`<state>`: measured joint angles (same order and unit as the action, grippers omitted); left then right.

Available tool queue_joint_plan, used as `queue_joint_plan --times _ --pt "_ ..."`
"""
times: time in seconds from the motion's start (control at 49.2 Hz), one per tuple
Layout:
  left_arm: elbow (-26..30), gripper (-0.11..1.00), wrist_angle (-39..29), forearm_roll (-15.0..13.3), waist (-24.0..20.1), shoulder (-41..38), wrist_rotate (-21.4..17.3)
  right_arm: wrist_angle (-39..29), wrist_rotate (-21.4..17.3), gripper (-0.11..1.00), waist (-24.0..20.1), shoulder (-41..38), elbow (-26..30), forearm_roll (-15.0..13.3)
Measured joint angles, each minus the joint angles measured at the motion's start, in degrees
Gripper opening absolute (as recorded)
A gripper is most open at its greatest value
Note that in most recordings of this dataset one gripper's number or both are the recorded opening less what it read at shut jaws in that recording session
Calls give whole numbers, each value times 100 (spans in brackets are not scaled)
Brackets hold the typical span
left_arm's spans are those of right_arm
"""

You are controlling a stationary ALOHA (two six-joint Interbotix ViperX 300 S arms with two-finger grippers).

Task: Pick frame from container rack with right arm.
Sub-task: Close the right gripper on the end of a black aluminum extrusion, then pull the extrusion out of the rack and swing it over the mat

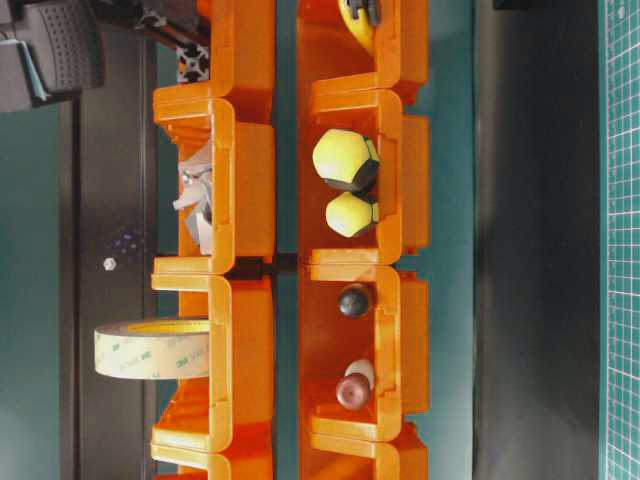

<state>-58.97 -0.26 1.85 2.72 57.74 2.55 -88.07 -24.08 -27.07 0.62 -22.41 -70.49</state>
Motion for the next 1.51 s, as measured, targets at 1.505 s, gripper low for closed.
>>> queue_joint_plan --times 1.505 --pt "0 0 18 0 -132 167 0 1222 853 25 -2294 -1582 2021 563"
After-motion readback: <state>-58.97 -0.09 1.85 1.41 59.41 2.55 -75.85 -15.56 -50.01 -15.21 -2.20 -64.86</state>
